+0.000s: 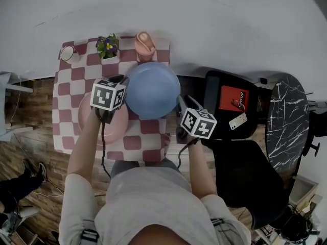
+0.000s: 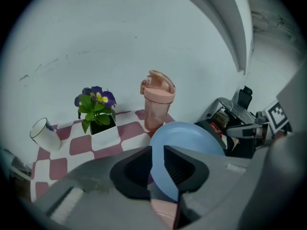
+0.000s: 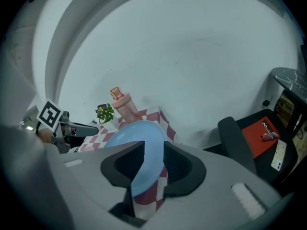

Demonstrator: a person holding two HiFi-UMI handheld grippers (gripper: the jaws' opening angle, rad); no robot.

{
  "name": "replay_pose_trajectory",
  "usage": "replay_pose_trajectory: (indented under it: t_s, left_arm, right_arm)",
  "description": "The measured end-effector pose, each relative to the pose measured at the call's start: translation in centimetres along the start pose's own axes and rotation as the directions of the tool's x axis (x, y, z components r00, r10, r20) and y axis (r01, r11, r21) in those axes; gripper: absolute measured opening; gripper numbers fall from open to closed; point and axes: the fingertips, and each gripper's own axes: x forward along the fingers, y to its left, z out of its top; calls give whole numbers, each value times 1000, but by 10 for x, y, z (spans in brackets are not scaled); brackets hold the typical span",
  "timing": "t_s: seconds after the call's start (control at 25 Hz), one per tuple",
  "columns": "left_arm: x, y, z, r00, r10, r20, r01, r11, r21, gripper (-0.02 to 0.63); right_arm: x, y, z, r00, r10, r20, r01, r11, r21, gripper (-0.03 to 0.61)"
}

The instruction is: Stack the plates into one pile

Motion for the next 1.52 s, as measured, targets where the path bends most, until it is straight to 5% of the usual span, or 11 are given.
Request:
replay_pose_trajectory:
  t_s: [0.24, 0.48, 0.56, 0.64, 0.76, 1.16, 1.52]
  left_arm:
    - [39, 13, -14, 991, 53, -123, -45, 996, 73, 91]
    - [59, 13, -23, 975, 74, -208, -45, 989, 142, 91]
    - [60, 23, -24, 968, 129, -215, -92, 980, 175, 70]
    - [60, 29, -23, 963, 165, -213, -125, 974, 188, 40]
    - [55, 25, -22, 966, 139, -217, -107, 982, 152, 34]
    - [9, 2, -9, 995, 43, -94, -41, 999, 21, 26]
    - [-60, 10, -3, 997, 67, 48, -65, 997, -34, 23]
  right_arm:
    - [18, -9, -30, 998, 16, -62, -8, 991, 134, 163]
    - [33, -9, -48, 993, 36, -112, -18, 988, 156, 164]
    - [34, -11, -51, 993, 19, -120, -1, 989, 150, 139]
    - [34, -18, -51, 993, -3, -118, 21, 988, 151, 44]
    - [31, -19, -47, 994, -1, -107, 19, 986, 163, 35]
    - [-3, -8, -12, 998, -57, -21, 59, 993, 103, 15]
    - [-33, 41, 13, 997, -27, 73, 27, 1000, 1, 14]
